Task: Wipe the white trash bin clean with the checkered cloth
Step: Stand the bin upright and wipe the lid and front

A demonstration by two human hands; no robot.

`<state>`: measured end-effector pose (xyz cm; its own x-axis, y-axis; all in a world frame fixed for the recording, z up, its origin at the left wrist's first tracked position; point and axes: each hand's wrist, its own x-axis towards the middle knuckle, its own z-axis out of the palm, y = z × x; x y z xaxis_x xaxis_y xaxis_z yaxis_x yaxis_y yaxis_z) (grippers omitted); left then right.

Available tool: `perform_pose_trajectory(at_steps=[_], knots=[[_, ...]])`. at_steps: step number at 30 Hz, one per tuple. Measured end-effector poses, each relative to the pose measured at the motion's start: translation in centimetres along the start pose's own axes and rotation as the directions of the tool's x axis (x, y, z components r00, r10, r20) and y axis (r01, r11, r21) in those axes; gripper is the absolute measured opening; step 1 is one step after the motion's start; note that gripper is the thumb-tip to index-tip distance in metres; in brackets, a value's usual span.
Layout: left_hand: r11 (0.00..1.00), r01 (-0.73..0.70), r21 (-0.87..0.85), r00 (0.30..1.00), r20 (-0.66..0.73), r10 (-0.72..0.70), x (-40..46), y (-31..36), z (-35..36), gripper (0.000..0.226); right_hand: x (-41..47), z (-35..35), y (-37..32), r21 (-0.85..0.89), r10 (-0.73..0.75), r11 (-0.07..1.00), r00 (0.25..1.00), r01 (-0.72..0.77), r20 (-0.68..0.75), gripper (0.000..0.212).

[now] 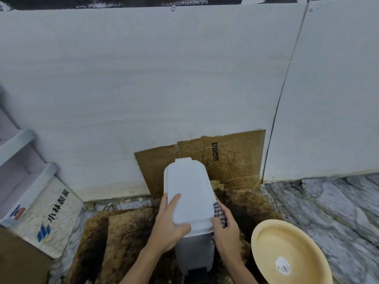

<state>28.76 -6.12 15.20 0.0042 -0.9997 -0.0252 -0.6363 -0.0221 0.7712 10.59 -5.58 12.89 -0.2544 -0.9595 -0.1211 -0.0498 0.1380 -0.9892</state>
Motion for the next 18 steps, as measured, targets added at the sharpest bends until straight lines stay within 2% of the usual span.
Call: perform_pose_trajectory(at_steps=[6, 10, 15, 18], knots=[[1.0, -0.004, 0.025, 1.0, 0.026, 0.004, -2.3, -2.1, 0.4, 0.102, -2.4, 0.0, 1.3, -0.047, -0.01, 0.999, 0.999, 0.012, 0.041, 0.038], [0.997, 0.045, -0.058, 0.999, 0.007, -0.045, -3.1, -2.3, 0.5, 0.109, -3.0, 0.1, 1.3, -0.249, -0.177, 0.949, 0.98, 0.194, 0.09, 0.038], [0.954, 0.094, -0.284, 0.983, -0.125, -0.135, -3.8, -2.9, 1.8, 0.101, -4.3, 0.5, 2.4, -0.434, -0.397, 0.762, 0.876, 0.481, 0.274, 0.047], [0.919, 0.056, -0.391, 0.99, -0.1, -0.103, -3.8, -3.4, 2.0, 0.105, -4.0, 0.9, 1.9, -0.447, -0.415, 0.728, 0.853, 0.521, 0.317, 0.053]])
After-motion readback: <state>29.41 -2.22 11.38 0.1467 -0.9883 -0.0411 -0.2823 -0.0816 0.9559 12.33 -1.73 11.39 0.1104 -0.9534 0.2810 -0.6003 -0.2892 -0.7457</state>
